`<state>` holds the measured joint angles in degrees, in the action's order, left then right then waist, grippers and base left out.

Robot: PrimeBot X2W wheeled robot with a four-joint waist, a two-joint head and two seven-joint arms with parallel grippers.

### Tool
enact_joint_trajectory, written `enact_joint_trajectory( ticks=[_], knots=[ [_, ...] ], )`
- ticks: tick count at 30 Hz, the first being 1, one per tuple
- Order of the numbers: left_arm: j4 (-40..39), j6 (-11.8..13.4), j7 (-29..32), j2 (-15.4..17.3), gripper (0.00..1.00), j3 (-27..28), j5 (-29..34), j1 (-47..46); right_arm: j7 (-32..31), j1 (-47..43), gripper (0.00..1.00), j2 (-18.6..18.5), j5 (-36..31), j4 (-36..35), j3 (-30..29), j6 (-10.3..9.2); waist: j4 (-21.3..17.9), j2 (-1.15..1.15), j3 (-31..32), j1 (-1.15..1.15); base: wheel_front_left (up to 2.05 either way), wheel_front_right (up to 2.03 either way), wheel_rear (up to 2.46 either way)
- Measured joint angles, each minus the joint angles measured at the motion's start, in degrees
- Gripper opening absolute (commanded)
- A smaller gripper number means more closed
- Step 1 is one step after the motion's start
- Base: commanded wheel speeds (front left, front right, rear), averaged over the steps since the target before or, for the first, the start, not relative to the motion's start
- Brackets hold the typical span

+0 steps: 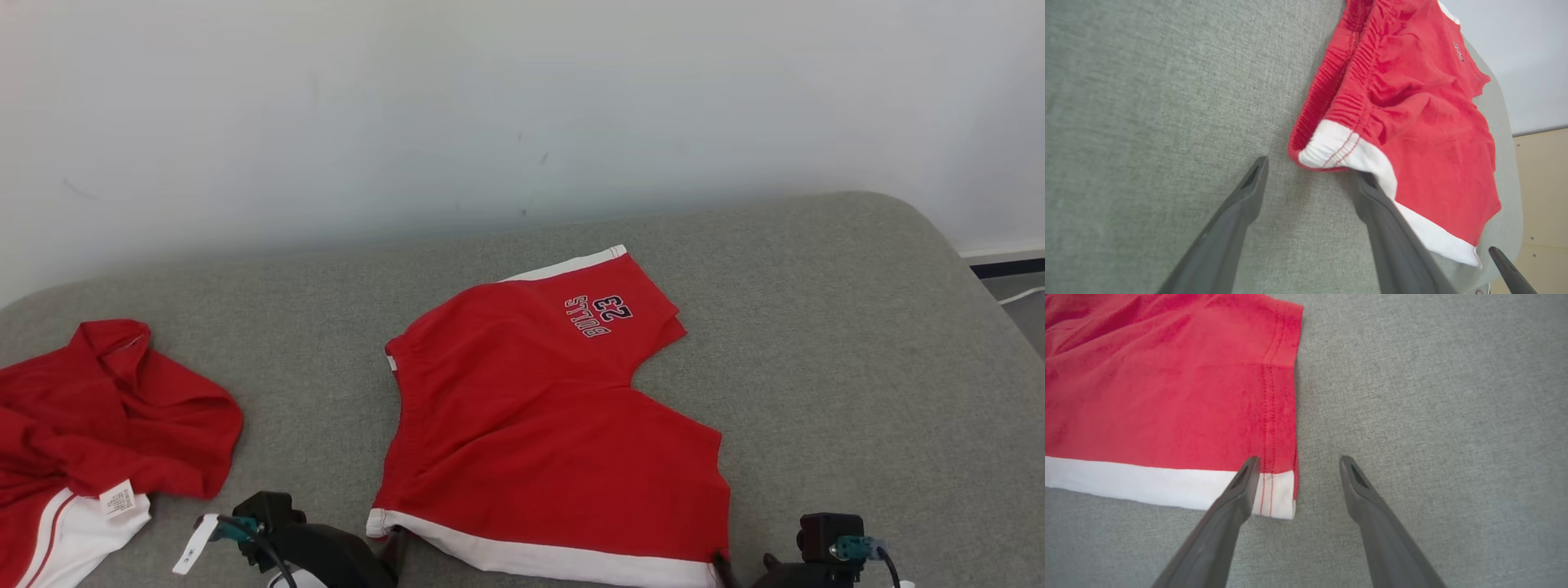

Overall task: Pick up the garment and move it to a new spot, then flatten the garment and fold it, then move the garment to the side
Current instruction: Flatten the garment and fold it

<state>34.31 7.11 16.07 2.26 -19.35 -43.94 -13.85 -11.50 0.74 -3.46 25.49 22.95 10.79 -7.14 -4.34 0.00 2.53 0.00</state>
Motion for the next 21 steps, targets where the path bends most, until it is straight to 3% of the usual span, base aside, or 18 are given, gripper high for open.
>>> enact_joint_trajectory(
  ticks=[17,21],
  knots=[
    [5.77,0.0,-4.6,-0.14,1.0,0.44,-6.75,-3.77,-3.21,0.47,1.0,0.47,-0.08,2.88,1.14,0.0,0.88,0.0,-0.46,0.0,0.0,0.0,0.0],
    [7.42,0.0,-5.04,-0.19,1.0,2.16,-4.39,-4.64,-3.2,0.73,1.0,0.52,-0.08,2.9,0.27,0.0,0.94,0.0,-0.37,0.0,0.0,0.0,0.0]
  ],
)
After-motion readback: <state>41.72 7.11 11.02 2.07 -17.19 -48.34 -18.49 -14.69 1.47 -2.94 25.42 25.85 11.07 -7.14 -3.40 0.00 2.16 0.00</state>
